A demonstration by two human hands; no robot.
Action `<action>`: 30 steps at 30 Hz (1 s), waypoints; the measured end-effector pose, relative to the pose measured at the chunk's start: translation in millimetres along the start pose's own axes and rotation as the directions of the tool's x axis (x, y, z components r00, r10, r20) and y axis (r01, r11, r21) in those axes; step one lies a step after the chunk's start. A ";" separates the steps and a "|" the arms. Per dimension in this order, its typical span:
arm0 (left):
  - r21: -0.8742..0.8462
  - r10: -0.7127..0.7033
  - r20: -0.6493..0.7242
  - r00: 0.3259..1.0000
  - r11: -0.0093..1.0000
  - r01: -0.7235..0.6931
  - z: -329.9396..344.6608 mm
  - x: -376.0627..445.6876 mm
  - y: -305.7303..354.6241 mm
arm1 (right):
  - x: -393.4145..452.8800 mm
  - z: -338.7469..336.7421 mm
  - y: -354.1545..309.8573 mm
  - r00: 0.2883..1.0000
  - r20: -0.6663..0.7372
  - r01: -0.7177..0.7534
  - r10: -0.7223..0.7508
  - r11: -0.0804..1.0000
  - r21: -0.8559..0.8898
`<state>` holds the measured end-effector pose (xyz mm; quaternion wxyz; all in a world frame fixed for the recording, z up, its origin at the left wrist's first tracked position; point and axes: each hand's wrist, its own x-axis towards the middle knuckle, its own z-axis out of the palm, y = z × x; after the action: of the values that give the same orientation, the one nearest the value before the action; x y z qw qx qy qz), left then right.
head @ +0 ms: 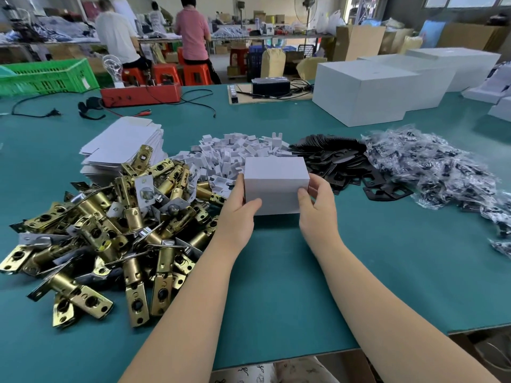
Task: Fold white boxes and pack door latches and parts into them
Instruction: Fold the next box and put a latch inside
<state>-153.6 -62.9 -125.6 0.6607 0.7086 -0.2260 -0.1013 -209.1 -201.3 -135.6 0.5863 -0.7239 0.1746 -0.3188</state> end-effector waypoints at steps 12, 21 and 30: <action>0.073 -0.003 0.018 1.000 0.997 0.001 6.7 -7.7 -2.3 | -12.6 -6.5 -3.9 0.979 0.195 -0.044 0.053 0.998 -0.051; 0.039 0.023 0.029 0.999 0.999 -0.025 8.5 -5.2 0.2 | -16.0 -12.9 -10.9 0.958 0.285 -0.055 0.042 0.998 0.040; -0.048 0.015 0.012 1.000 0.999 -0.014 10.5 -10.4 2.3 | -14.3 -14.1 -14.2 0.937 0.347 -0.069 0.049 0.996 0.047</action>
<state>-167.7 -67.6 -126.1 0.6767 0.6905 -0.2326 -0.1062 -230.8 -199.1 -124.2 0.6382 -0.7456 0.0812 -0.1740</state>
